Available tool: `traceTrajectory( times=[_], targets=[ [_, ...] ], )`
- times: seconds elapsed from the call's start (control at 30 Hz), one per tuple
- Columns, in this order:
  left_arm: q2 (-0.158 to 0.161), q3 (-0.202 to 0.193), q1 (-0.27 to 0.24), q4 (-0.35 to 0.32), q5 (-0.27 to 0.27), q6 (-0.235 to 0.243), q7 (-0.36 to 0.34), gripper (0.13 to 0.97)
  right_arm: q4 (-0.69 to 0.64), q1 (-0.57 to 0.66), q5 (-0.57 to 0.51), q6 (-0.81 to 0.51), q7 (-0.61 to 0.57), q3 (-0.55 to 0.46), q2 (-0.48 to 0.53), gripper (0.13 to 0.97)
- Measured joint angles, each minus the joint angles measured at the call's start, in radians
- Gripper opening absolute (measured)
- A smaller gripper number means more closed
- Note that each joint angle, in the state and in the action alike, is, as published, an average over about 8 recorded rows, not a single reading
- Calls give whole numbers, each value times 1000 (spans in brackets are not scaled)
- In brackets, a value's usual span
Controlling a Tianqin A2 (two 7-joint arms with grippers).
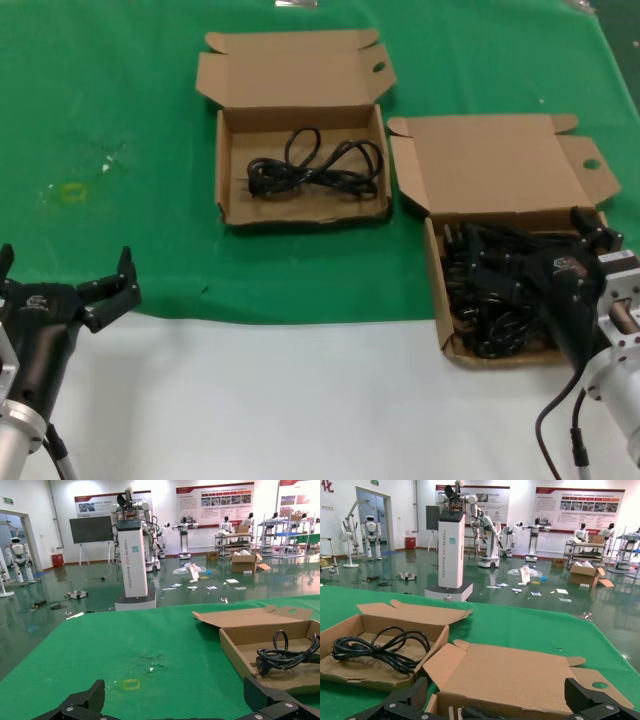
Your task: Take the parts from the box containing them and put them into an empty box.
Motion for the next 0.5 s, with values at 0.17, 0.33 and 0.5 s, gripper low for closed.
traceTrajectory(
  times=[0.17,0.33,0.5],
  targets=[
    [0,0,0,0,0,0,0,966,0,0,0,0,0,0,0,966],
    [0,0,0,0,0,0,0,966,0,0,0,0,0,0,0,966],
    [0,0,0,0,0,0,0,966,0,0,0,0,0,0,0,966]
  ],
)
